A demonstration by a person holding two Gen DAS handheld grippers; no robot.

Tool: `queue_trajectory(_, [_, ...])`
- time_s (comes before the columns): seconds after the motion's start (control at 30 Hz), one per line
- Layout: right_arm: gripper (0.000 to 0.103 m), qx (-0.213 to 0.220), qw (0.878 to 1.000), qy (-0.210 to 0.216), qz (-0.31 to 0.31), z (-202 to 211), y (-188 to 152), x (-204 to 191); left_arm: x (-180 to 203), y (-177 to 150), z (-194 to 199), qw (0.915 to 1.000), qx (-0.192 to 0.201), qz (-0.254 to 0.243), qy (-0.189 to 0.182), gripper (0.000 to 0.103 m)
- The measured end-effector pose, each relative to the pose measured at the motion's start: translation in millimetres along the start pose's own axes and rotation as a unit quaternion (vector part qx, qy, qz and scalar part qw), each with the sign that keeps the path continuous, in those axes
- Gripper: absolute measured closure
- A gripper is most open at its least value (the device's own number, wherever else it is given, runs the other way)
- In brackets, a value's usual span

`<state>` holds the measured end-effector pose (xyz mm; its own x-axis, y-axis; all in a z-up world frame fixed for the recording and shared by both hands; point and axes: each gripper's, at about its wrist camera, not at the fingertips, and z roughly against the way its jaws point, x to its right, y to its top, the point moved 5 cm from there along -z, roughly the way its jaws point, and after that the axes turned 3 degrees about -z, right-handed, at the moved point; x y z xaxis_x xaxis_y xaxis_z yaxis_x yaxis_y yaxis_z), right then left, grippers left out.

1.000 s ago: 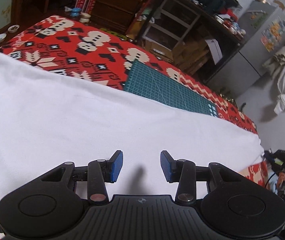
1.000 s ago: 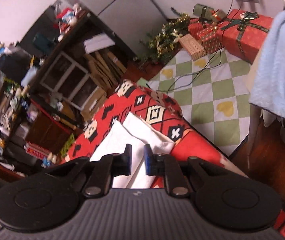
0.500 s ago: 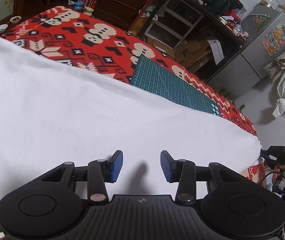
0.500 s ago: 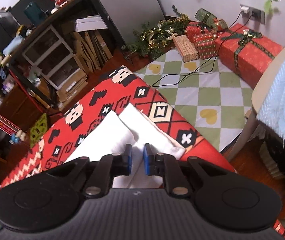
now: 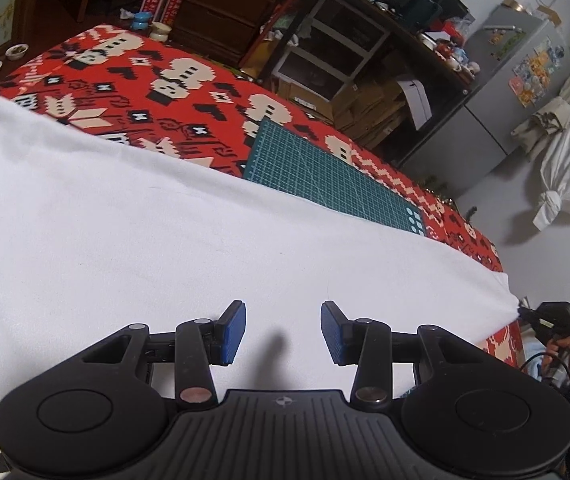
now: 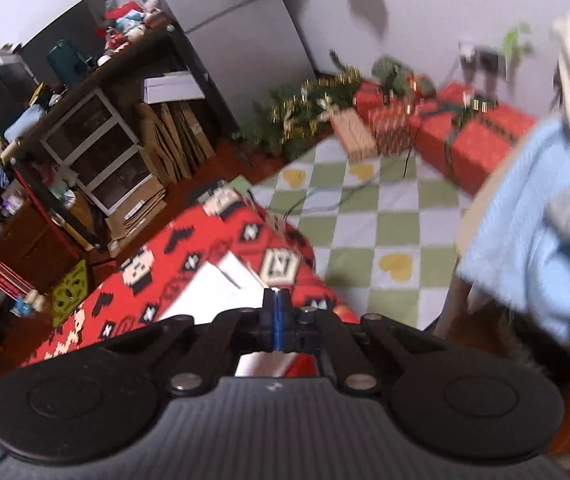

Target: Fold clothes

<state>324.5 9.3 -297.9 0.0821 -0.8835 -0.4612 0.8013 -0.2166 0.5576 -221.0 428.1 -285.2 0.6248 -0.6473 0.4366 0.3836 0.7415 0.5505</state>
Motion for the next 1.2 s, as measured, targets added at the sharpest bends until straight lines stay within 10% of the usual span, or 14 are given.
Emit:
queue_trajectory(0.47, [0.093, 0.013, 0.997, 0.041, 0.058, 13.8, 20.8, -14.1, -5.3, 40.8, 0.8, 0.9959, 0.01, -0.082, 0.035, 0.062])
queue_trajectory(0.7, [0.082, -0.013, 0.984, 0.035, 0.174, -19.5, 16.7, -59.6, -1.7, 67.7, -14.2, 0.9699, 0.039, -0.232, 0.064, 0.062])
queue_trajectory(1.2, [0.079, -0.025, 0.966, 0.064, 0.249, -49.3, 20.1, -84.1, 8.5, 83.5, -68.1, 0.9235, -0.005, -0.383, 0.013, 0.062])
